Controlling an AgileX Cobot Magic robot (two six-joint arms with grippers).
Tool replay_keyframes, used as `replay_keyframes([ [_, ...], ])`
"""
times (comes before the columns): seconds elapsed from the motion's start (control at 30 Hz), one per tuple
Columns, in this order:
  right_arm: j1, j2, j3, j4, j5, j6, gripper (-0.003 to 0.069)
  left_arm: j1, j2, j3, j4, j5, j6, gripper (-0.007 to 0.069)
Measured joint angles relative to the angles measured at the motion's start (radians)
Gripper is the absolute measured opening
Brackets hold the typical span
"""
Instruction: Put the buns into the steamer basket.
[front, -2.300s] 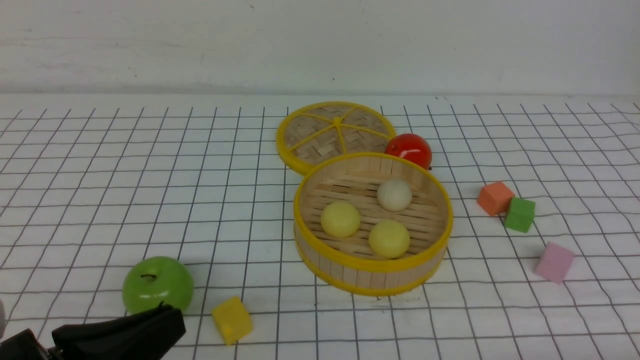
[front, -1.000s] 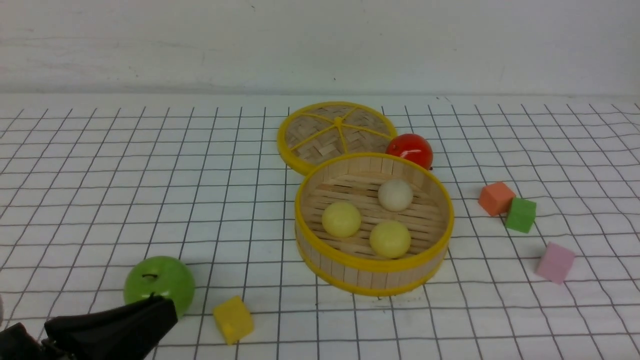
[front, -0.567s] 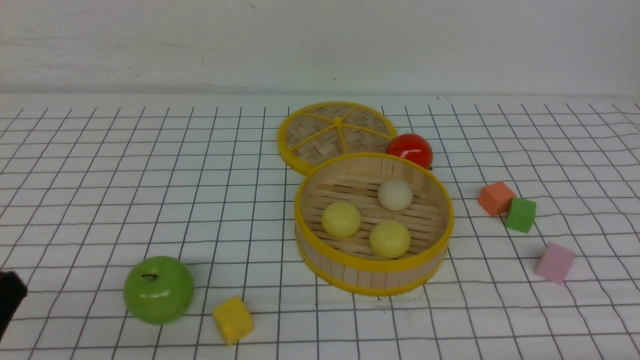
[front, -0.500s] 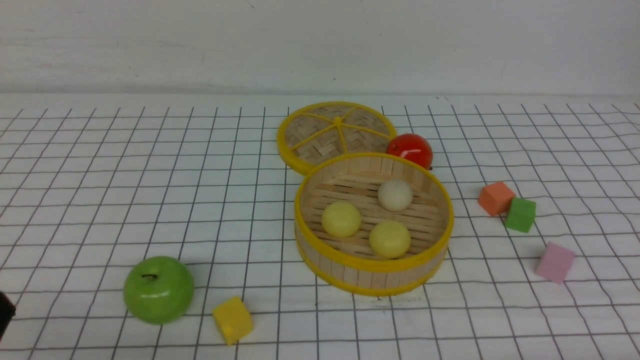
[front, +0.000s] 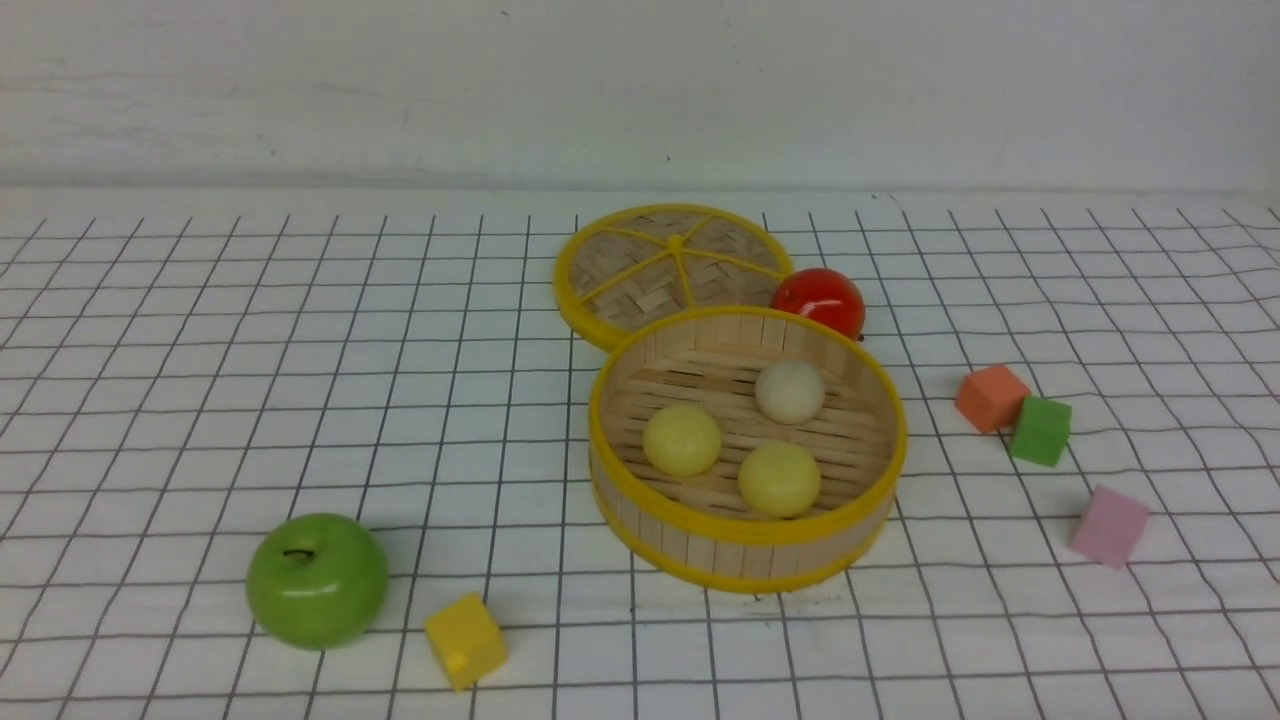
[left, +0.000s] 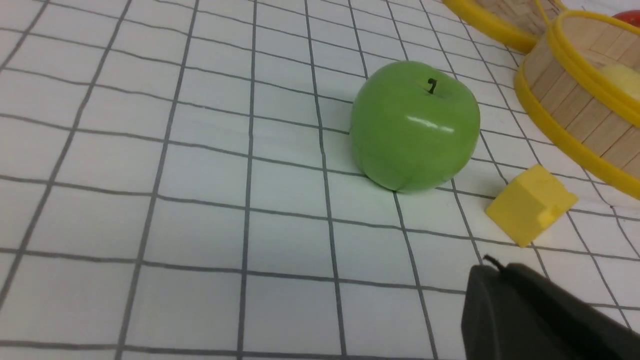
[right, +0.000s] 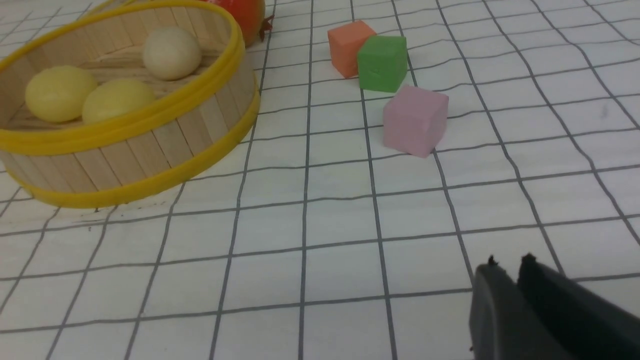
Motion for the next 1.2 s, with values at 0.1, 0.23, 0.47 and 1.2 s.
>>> replay_keyframes([
  [0.1, 0.0, 0.0, 0.0, 0.0, 0.0, 0.0, 0.007, 0.0, 0.0, 0.0, 0.0, -0.001, -0.001, -0.0013],
  [0.23, 0.0, 0.0, 0.0, 0.0, 0.0, 0.0, 0.0076, 0.0, 0.0, 0.0, 0.0, -0.002, -0.001, -0.0013],
  [0.47, 0.0, 0.0, 0.0, 0.0, 0.0, 0.0, 0.0086, 0.001, 0.0, 0.0, 0.0, -0.004, -0.001, -0.0013],
  [1.2, 0.0, 0.0, 0.0, -0.001, 0.0, 0.0, 0.0116, 0.001, 0.0, 0.0, 0.0, -0.005, -0.001, -0.0013],
])
